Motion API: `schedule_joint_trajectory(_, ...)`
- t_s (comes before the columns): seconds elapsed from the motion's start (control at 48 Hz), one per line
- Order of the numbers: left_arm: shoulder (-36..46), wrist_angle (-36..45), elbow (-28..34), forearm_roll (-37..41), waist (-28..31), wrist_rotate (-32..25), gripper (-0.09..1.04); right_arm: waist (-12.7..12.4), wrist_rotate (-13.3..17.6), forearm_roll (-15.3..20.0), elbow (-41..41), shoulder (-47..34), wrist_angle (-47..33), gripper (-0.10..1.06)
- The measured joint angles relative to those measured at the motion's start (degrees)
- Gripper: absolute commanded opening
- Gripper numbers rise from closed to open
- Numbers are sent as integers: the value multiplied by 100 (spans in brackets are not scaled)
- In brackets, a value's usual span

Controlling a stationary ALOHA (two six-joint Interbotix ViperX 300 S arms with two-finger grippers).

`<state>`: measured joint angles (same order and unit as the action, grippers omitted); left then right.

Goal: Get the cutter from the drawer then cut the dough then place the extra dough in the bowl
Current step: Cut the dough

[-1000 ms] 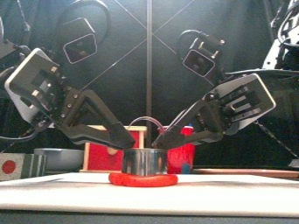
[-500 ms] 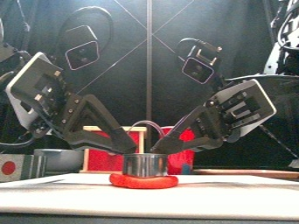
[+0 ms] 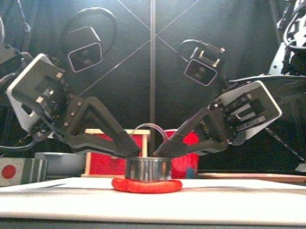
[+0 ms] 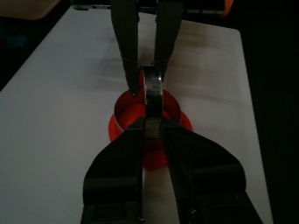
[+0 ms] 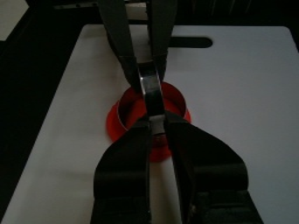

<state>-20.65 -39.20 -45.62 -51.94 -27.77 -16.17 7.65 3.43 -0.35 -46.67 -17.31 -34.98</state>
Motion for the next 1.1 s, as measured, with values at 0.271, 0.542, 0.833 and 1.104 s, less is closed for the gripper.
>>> schedule_joint_trajectory(0.271,62,26,0,26,44,0,57,-9,0,0,35,70,62,46)
schedule_joint_trajectory(0.542,325,53,-35,97,229,-193,71,0,0,18,88,272,316,53)
schedule_joint_trajectory(0.833,396,105,88,149,220,-360,88,18,9,35,272,334,589,67)
schedule_joint_trajectory(1.104,677,88,9,211,352,-413,88,79,18,35,404,343,686,70)
